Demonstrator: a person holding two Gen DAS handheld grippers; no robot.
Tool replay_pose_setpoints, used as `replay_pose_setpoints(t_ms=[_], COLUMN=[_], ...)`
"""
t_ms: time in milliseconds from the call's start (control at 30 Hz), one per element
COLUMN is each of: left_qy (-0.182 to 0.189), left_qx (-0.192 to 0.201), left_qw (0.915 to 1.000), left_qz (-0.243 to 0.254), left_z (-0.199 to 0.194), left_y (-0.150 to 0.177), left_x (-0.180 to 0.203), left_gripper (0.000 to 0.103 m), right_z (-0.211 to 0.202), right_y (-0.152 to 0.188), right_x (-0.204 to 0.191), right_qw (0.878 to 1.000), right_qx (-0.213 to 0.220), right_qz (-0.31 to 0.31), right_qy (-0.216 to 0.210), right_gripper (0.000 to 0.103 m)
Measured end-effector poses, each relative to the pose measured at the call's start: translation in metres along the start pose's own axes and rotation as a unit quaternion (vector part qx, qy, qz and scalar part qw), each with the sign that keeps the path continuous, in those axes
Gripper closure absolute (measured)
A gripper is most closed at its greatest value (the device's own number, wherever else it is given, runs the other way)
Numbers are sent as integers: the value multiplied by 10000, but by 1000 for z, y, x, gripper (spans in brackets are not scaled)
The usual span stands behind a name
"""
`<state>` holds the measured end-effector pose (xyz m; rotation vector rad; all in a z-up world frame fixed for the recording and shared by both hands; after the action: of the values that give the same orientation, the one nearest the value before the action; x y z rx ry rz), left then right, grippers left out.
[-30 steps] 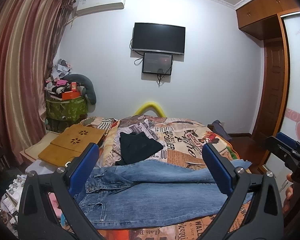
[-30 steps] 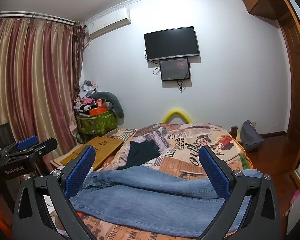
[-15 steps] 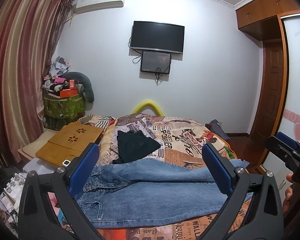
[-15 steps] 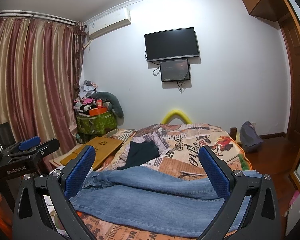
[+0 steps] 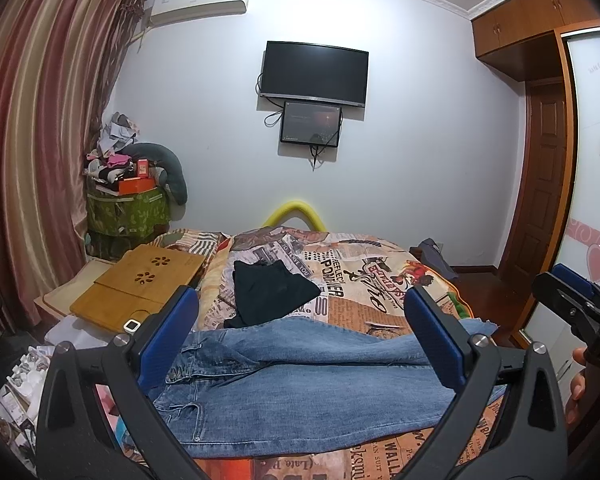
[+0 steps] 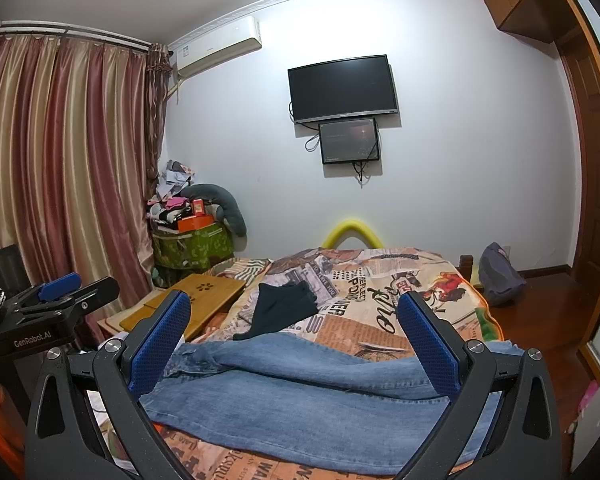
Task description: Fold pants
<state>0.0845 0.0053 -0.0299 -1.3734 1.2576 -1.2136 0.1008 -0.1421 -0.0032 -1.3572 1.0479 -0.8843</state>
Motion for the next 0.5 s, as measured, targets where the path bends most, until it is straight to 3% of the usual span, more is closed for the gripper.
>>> replay_pose_setpoints(t_ms=[500], left_qy=[-18], left_qx=[0], left_qw=[10000], left_qz=[16], left_z=[1], left_y=[1], left_x=[0], left_gripper=[0], right_z=[1], right_y=[2], right_x=[-1], right_qw=[10000], right_qx=[-13], right_qz=[0], right_qy=[16], right_gripper=[0])
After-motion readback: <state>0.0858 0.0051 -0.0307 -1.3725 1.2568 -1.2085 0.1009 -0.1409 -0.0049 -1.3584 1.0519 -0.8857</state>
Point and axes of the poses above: each gripper's, at about its wrist camera, not at the fingertips, and z roughly the way its jaws point, x to its right, y to its underside, the point moved 8 cm from there along z, roughly the way its jaws point, and after that the axes turned 9 degrees about x, right-handed, at the moved point
